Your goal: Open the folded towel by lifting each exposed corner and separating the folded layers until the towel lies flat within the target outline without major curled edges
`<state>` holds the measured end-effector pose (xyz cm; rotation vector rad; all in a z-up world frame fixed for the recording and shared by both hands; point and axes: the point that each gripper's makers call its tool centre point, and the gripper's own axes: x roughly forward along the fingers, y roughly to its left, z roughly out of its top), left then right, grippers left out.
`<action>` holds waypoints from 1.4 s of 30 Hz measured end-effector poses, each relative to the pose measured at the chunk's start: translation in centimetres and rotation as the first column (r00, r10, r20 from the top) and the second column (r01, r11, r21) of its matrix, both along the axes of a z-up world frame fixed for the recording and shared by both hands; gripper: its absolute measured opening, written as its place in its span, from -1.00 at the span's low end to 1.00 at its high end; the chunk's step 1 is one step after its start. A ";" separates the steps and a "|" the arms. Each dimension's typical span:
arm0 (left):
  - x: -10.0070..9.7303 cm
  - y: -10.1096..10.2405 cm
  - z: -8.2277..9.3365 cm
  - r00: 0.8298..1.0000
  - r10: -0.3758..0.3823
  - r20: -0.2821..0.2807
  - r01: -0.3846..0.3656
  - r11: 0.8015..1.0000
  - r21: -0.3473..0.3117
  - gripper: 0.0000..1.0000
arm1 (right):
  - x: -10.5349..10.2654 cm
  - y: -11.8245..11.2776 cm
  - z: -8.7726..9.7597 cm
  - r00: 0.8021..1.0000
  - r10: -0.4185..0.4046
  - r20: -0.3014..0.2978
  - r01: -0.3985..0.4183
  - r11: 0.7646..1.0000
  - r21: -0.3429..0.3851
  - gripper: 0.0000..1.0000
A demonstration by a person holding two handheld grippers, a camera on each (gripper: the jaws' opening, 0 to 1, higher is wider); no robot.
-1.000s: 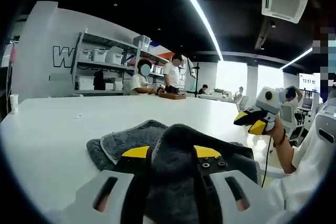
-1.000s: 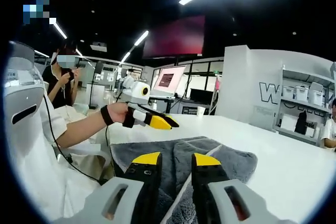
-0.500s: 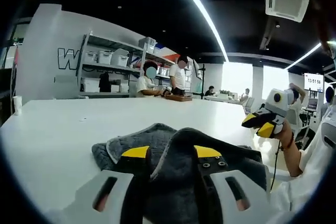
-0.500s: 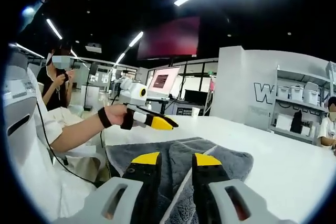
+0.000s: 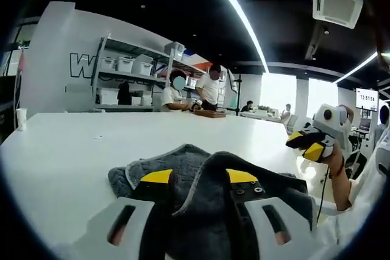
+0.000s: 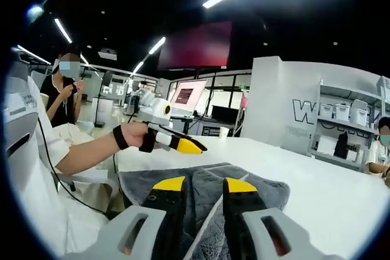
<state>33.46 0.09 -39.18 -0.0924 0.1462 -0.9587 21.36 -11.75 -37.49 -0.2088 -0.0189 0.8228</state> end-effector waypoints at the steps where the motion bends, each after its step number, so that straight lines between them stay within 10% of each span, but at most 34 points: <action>1: 0.0 -0.1 0.0 1.000 0.001 -0.004 -0.001 1.000 -0.001 -0.41 | 0.0 0.0 0.0 1.000 -0.001 -0.001 0.001 1.000 -0.001 -0.66; 42: 5.3 -1.0 -3.0 0.992 0.091 -0.086 -0.084 0.994 0.072 -0.24 | 2.3 0.6 -1.6 0.997 -0.067 -0.028 0.064 0.994 -0.087 -0.62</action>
